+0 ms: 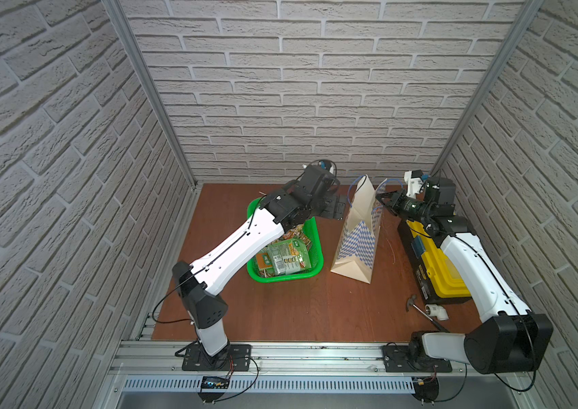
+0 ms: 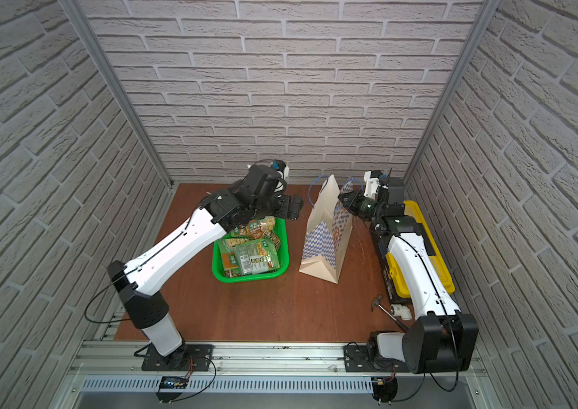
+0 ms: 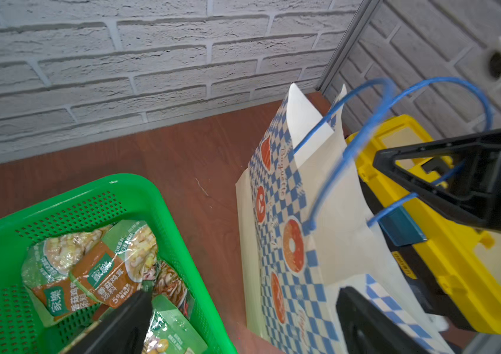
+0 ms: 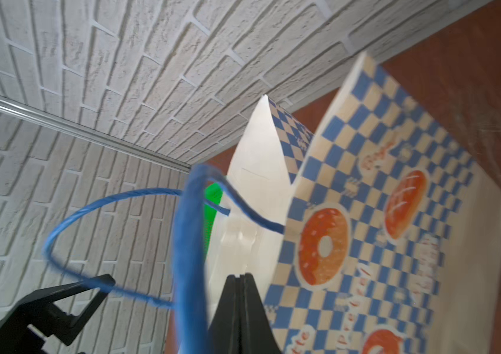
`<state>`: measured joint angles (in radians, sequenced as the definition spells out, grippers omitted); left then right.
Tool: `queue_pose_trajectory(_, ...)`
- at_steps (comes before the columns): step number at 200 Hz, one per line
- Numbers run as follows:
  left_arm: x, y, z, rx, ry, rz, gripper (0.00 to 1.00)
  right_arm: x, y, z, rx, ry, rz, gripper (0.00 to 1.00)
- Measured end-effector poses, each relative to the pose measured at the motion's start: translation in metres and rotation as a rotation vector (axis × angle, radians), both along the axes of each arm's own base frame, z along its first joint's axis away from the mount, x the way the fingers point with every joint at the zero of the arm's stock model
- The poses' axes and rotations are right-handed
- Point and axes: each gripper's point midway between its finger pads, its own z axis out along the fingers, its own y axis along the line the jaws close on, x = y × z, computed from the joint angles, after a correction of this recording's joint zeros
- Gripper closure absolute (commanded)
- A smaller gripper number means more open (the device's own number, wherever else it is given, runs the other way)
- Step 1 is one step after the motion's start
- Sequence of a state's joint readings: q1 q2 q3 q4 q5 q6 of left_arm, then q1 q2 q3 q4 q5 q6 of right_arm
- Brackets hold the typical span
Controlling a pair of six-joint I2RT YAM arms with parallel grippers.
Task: Place the condiment packets inside the bag
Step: Adjust the paper bag at the center of the board, then open the paper bag at the center of the board.
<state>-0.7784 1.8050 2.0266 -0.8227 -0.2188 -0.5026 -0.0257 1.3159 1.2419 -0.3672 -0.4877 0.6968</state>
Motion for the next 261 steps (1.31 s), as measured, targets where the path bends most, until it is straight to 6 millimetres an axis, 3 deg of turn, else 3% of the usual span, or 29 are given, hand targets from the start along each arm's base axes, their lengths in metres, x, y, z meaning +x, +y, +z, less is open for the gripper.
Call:
queue_pose_trajectory(37, 0.003, -0.03, -0.028, 0.205, -0.005, -0.02, 0.02, -0.018, -0.018, -0.009, -0.162, 0.046, -0.035, 0.88)
queue_pose_trajectory(54, -0.001, -0.03, -0.041, 0.265, 0.013, -0.028, 0.02, -0.026, -0.024, -0.009, -0.212, 0.055, -0.046, 0.77)
queue_pose_trajectory(71, -0.005, -0.025, -0.043, 0.3, 0.018, -0.024, 0.02, -0.034, -0.028, -0.01, -0.256, 0.066, -0.044, 0.53)
queue_pose_trajectory(96, -0.009, -0.018, -0.035, 0.298, 0.005, -0.017, 0.02, -0.039, -0.032, -0.008, -0.303, 0.075, -0.044, 0.4)
queue_pose_trajectory(123, -0.006, -0.017, -0.032, 0.279, 0.007, -0.018, 0.02, -0.042, -0.027, -0.01, -0.332, 0.083, -0.022, 0.33)
queue_pose_trajectory(158, 0.002, -0.027, -0.039, 0.264, 0.023, -0.03, 0.02, -0.037, -0.004, -0.008, -0.375, 0.087, 0.028, 0.26)
queue_pose_trajectory(173, 0.003, -0.03, -0.045, 0.264, 0.039, -0.037, 0.03, -0.035, 0.005, -0.01, -0.411, 0.095, 0.04, 0.28)
queue_pose_trajectory(203, 0.003, -0.033, -0.052, 0.264, 0.056, -0.048, 0.05, -0.034, 0.005, -0.014, -0.51, 0.121, 0.022, 0.45)
queue_pose_trajectory(229, 0.006, -0.03, -0.051, 0.268, 0.053, -0.038, 0.05, -0.033, -0.013, -0.016, -0.612, 0.154, -0.037, 0.73)
queue_pose_trajectory(261, 0.015, -0.014, -0.058, 0.301, 0.051, 0.018, 0.06, -0.041, -0.036, -0.016, -0.727, 0.184, -0.105, 0.89)
